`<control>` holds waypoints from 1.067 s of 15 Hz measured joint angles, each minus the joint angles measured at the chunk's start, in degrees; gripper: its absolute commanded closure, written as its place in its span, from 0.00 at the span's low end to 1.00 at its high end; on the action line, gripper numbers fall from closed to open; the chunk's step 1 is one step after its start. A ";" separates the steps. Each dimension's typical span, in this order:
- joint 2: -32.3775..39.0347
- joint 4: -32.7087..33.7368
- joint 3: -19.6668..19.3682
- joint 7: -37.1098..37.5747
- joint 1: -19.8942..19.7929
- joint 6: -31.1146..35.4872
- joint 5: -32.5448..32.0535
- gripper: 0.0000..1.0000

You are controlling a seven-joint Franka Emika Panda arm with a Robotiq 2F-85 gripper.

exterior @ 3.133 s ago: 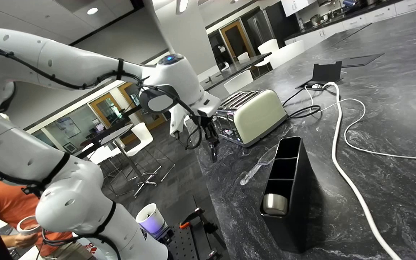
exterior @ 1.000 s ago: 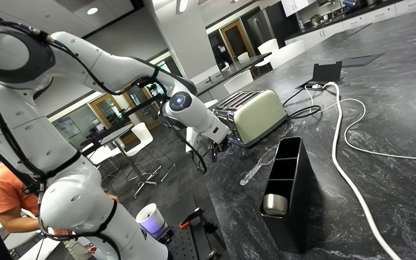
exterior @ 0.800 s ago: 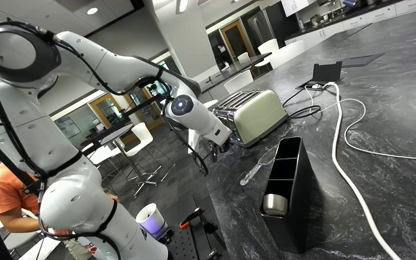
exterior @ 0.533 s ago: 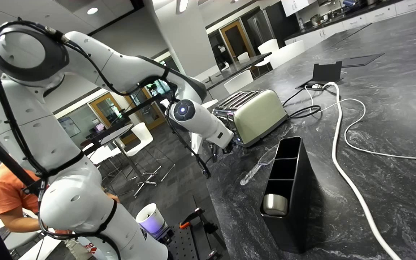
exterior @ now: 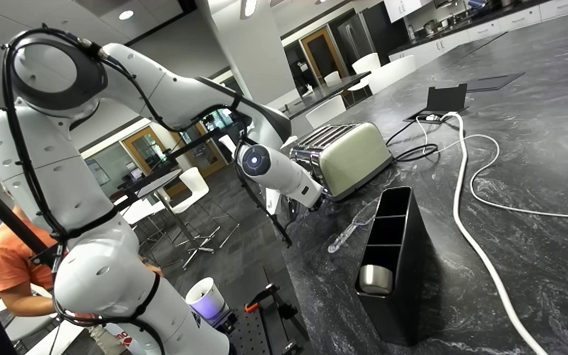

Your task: Press the button on the toaster

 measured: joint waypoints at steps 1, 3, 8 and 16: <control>0.06 0.04 -0.10 -0.81 -0.03 -0.48 0.72 1.00; 0.07 0.04 -0.26 -2.17 -0.13 -1.41 2.00 1.00; 0.09 0.04 -0.53 -4.44 -0.71 -3.86 3.87 1.00; 0.35 0.07 -1.05 -5.25 -0.83 -5.51 4.21 1.00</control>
